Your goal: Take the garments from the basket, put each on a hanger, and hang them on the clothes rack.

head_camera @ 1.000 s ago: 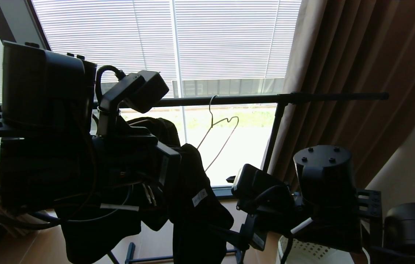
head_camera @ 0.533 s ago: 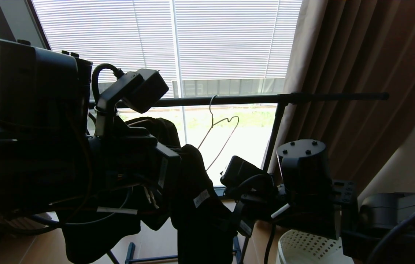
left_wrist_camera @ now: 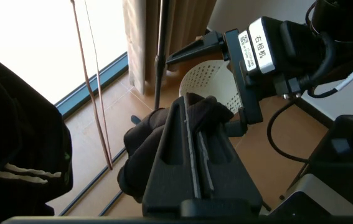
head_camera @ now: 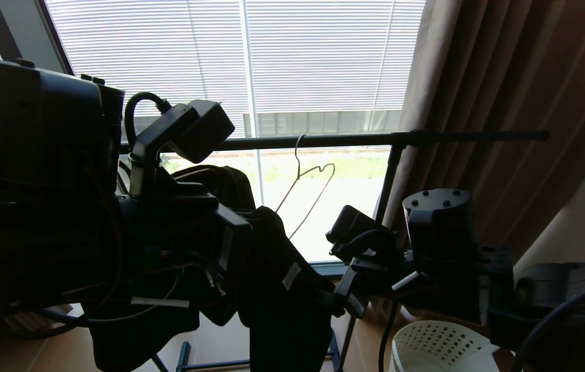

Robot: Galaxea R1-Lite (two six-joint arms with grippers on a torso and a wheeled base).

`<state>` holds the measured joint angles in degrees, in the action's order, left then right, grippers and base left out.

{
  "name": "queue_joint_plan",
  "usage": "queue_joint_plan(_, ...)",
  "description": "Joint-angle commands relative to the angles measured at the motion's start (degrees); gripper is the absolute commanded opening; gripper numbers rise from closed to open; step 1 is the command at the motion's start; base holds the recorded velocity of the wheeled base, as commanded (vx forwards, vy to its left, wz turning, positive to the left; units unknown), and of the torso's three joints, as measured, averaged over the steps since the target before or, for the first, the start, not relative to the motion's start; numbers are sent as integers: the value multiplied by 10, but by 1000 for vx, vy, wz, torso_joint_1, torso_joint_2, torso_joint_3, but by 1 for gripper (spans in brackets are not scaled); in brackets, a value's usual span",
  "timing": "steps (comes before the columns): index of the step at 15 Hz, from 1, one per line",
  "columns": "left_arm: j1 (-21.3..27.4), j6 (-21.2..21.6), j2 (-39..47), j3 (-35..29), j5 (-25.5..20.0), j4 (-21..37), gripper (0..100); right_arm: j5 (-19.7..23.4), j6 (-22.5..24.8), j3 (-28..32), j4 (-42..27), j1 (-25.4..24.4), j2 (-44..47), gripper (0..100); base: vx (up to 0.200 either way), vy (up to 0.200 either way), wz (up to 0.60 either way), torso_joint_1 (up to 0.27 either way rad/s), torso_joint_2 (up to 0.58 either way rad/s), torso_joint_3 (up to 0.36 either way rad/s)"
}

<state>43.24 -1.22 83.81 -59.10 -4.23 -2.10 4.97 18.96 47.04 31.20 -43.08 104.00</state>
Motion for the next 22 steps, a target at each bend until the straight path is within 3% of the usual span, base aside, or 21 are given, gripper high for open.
queue_joint_plan(1,0,0,-3,2,0,0,0,-2,-3,1,1,3,-2,100,0,0,0,0,0,0)
queue_joint_plan(18,17,1,-7,7,-1,0,0,-15,-23,12,67,-14,52,100,0,0,0,0,0,0)
queue_joint_plan(19,16,1,-8,9,0,0,0,-17,-25,12,69,-14,55,0,0,0,0,0,0,0)
queue_joint_plan(22,16,0,-12,18,0,0,0,-18,-32,13,69,-14,55,0,0,0,0,0,0,0)
